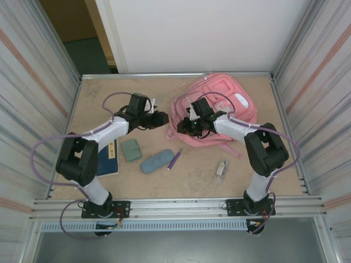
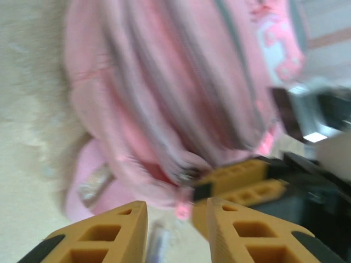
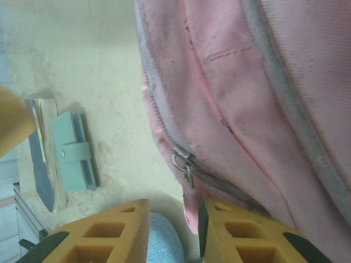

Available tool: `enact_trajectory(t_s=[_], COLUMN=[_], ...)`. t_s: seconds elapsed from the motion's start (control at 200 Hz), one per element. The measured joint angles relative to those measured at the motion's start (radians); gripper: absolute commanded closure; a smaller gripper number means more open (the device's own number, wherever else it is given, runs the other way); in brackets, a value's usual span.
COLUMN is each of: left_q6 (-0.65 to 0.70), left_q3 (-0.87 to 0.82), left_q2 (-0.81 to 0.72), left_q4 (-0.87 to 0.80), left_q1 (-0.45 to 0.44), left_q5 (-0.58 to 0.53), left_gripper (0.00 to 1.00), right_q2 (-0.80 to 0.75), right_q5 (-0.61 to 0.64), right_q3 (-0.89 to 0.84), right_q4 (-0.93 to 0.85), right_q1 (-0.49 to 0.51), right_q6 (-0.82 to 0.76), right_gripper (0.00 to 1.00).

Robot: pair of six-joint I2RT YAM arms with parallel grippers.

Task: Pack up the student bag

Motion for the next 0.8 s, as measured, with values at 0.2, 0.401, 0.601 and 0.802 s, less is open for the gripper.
enact_trajectory(t_s=[0.2,0.401,0.601,0.802], left_q6=[0.081,0.140,0.164,0.154], left_q3=[0.001,0.049,0.177,0.248], left_q2=[-0.032,0.005,0.109,0.189], left_q4=[-0.035,-0.124,-0.255,-0.366], left_q1=[-0.044,-0.143,-0.235,-0.261], left_q5=[0.031,-0.041,-0.191,-0.348], left_gripper=[0.60,0.59,0.58,0.58], right_q2=[-0.046,-0.220,-0.402,-0.476], right_q5=[0.008,0.092,0.179,0.241], right_q3=[-0.014,-0.069,-0.199,-0.272], right_q4=[-0.017,-0.065,-0.055,-0.062], right_q1=[0.003,-0.032,-0.159,-0.195], right_q6=[-0.033,-0.087,-0.076,-0.070], right_gripper=[0.61,0.53,0.52,0.53])
